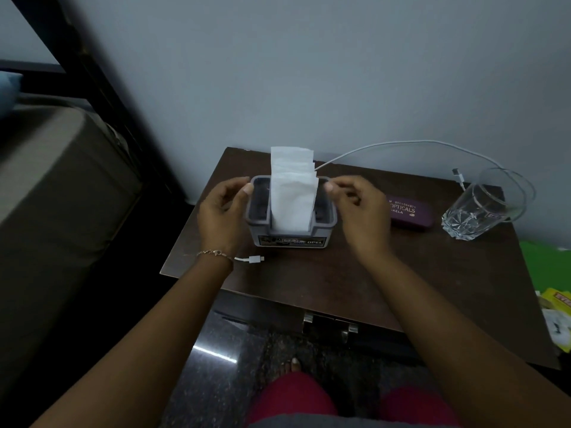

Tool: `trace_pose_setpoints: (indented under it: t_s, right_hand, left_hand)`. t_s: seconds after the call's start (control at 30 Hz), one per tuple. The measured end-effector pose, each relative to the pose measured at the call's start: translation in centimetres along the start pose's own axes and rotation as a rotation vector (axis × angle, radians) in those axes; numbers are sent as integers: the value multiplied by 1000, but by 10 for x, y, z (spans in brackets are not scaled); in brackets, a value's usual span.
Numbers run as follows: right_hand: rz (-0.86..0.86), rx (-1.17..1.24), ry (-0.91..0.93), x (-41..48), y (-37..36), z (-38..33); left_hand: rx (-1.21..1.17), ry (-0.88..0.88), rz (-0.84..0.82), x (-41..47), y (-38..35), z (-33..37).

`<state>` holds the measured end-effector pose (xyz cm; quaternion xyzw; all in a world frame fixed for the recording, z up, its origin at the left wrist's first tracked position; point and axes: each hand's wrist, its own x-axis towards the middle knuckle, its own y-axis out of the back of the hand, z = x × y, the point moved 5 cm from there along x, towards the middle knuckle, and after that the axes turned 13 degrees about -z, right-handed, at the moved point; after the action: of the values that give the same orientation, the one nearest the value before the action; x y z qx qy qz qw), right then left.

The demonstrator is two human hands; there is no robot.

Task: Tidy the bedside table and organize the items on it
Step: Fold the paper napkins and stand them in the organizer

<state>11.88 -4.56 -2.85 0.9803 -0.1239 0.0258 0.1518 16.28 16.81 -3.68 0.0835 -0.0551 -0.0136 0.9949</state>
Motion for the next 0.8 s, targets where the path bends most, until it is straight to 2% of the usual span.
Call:
trace_pose_setpoints:
  t_s: [0.1, 0.2, 0.33, 0.8]
  right_hand:
    - [82, 32, -97, -18, 7, 19]
    - [-16, 0, -195, -29, -6, 36]
    - [-45, 42, -191, -32, -24, 44]
    - [35, 41, -220, 14, -32, 47]
  left_hand:
    - [-68, 114, 38, -10, 3, -15]
    - [-155, 157, -95, -19, -8, -23]
    - [-160, 163, -216, -23, -20, -27]
    - [-68, 188, -186, 19, -22, -31]
